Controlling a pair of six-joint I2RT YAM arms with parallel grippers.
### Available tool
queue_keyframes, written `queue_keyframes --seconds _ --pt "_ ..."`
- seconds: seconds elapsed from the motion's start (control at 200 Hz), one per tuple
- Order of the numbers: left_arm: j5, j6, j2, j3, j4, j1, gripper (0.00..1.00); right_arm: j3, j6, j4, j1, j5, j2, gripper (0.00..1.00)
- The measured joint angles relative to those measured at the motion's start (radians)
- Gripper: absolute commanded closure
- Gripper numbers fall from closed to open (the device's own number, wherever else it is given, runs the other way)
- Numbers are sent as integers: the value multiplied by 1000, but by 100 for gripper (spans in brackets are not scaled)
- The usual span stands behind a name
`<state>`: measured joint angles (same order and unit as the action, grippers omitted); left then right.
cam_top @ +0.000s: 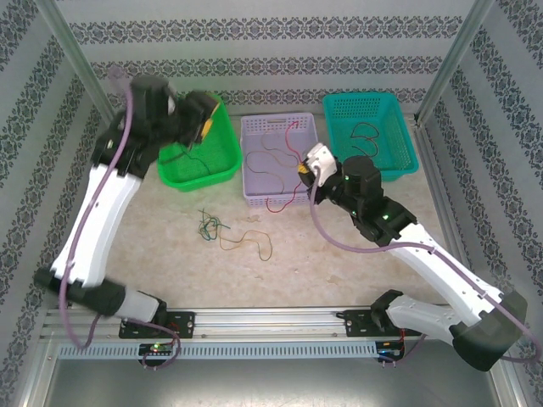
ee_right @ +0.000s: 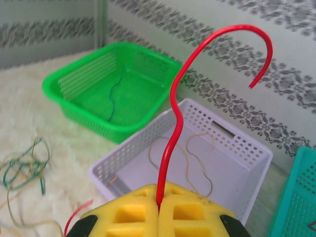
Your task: Untangle the cables
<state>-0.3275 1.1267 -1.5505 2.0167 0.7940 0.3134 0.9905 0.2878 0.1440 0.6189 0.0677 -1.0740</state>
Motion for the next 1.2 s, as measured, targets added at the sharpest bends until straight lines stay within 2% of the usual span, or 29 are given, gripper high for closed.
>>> queue_keyframes --seconds 0.07,0.135,0.245,0.38,0.609,0.869,1.074,1.199 --pt "-75 -185 -150 195 64 13 44 16 84 33 23 1 -16 100" --pt "-122 -344 -245 294 126 34 43 27 141 55 38 2 -25 100" --pt "-187 -552 -319 320 217 64 44 42 222 92 61 5 -34 100" --pt "-241 -702 -353 317 299 76 44 51 294 131 91 10 -35 100" --pt "-294 -790 -354 273 348 85 44 55 368 187 113 4 -36 100" --pt "-274 -819 -369 210 417 115 46 55 454 224 145 -42 -36 100" --pt "-259 -832 -379 196 447 121 59 55 513 235 156 -83 -45 100" --pt "-240 -836 -379 187 455 130 72 55 533 238 161 -93 -48 100"
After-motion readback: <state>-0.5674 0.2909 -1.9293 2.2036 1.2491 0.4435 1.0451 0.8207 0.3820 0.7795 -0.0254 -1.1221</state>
